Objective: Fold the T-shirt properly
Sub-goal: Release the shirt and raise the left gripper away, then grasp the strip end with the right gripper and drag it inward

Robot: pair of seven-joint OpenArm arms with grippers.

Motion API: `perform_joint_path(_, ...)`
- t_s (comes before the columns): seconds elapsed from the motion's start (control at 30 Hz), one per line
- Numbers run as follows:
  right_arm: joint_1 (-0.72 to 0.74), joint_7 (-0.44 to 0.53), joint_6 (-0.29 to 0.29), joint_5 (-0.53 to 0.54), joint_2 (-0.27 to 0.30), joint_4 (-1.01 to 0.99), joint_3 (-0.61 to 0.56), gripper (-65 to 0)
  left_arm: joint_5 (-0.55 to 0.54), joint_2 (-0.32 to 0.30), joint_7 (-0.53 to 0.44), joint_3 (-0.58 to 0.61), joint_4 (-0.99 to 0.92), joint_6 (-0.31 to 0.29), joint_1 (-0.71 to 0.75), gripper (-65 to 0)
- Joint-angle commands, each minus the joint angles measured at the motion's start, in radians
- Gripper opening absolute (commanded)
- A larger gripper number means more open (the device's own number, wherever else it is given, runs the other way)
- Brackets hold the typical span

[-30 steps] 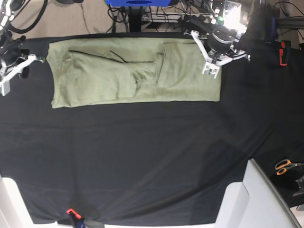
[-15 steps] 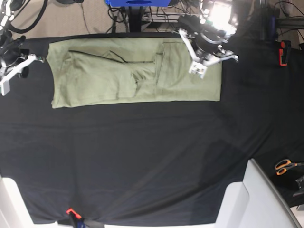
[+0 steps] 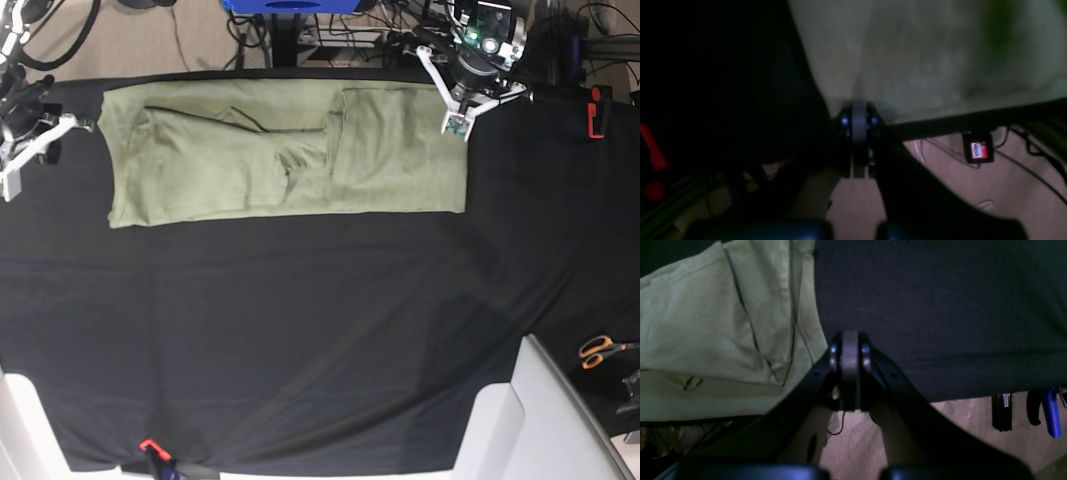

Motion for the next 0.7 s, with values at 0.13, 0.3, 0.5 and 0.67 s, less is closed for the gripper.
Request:
perform_joint_path(0.13,0.004,0.018,0.002,0.007,0.012,0.015,0.005,-63.5,-0.005,-0.021,-0.019,-0.102,0.098,0.005,0.029,-65.0)
perform_joint_path(0.3,0.007,0.018,0.009,0.012,0.012,0.016,0.005,-63.3,-0.007,-0.020,-0.016,-0.288,0.242,0.003,0.044,-65.0)
perform_joint_path(0.5,0.126,-0.217,0.284,0.013,0.012,-0.010,0.014,-39.9,-0.166,-0.021,-0.019,-0.510,0.187,-0.169,0.047,-65.0)
perform_joint_path(0.67,0.215,-0.383,0.305,0.013,-0.013,-0.056,0.014,-8.4,-0.380,-0.032,-0.020,-0.657,0.110,-0.342,0.078,-65.0)
